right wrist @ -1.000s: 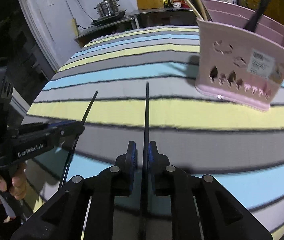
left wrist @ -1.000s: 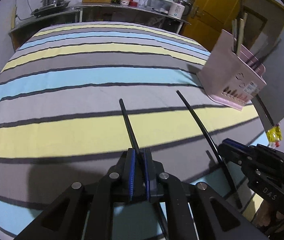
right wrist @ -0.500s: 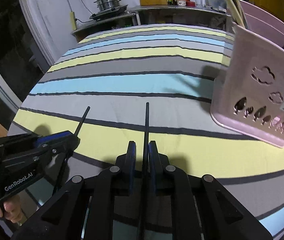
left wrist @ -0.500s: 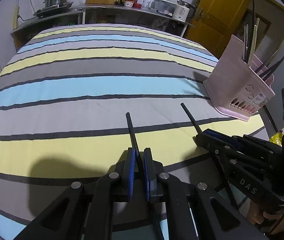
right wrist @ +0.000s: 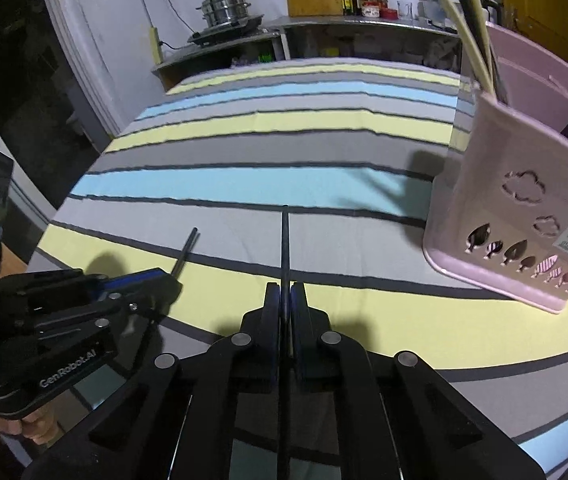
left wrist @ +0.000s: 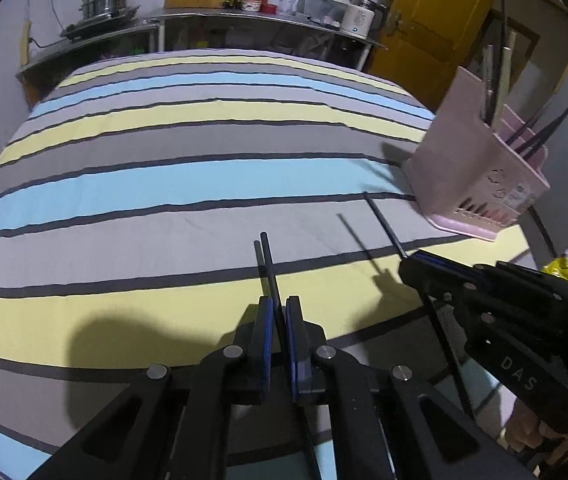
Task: Organize utensils
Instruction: 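Lift both black chopsticks upright and carry them toward the pink holder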
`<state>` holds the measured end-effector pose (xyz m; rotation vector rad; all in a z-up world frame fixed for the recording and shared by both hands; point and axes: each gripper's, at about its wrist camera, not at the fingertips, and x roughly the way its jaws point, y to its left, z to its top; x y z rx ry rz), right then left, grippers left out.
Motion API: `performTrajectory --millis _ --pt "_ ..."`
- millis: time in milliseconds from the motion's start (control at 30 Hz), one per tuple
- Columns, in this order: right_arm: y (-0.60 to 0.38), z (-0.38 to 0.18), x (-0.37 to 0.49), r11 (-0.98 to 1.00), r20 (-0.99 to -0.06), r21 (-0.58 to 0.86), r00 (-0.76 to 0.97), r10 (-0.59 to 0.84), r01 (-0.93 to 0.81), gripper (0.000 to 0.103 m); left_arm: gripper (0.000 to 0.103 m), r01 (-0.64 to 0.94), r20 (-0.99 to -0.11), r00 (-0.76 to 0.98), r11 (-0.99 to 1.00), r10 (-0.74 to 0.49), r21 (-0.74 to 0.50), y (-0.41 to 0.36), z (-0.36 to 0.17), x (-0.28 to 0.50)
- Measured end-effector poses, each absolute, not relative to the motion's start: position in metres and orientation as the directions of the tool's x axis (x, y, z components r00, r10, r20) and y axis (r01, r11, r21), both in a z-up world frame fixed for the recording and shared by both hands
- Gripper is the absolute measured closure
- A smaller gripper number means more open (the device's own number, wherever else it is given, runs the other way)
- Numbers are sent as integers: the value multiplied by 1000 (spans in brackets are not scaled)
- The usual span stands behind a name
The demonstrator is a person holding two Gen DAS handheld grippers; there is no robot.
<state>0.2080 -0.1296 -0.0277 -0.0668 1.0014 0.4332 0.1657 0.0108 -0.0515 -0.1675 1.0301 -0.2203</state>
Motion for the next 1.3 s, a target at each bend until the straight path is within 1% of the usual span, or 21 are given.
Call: performTrajectory --millis 67,233,433,567,667,800,833,967,1133,1300 --pt "-130 -28 207 914 -830 135 461 315 -382 98 97 105 -840 469 962 -273 -254 10 -56 166" --pt "-133 -40 209 916 -856 152 414 310 -371 98 96 99 -841 467 961 -273 -256 9 -56 160" --pt "-131 -43 202 915 -868 122 405 286 -384 94 94 106 -852 472 974 -227 -201 1 -55 150" --pt "-127 -43 200 912 -879 89 399 262 -402 93 94 86 -853 471 974 -224 -208 2 -56 147" --pt "-126 -43 198 910 -880 74 403 252 -408 94 94 88 -854 477 978 -207 -188 -1 -55 145" --pt "-124 -43 197 910 -880 53 411 238 -412 97 94 103 -858 482 984 -176 -144 -8 -55 146" --pt "-125 -43 197 910 -880 59 409 242 -411 98 95 106 -860 481 985 -173 -139 -8 -54 147" --pt "-127 -38 198 908 -872 98 404 275 -406 98 97 100 -859 466 977 -212 -187 -1 -52 152" --pt "-131 -17 195 903 -842 121 439 313 -411 98 98 108 -828 509 972 -234 -209 6 -28 150" --pt "-141 20 192 901 -790 149 500 356 -407 98 98 134 -763 589 963 -266 -232 12 19 144"
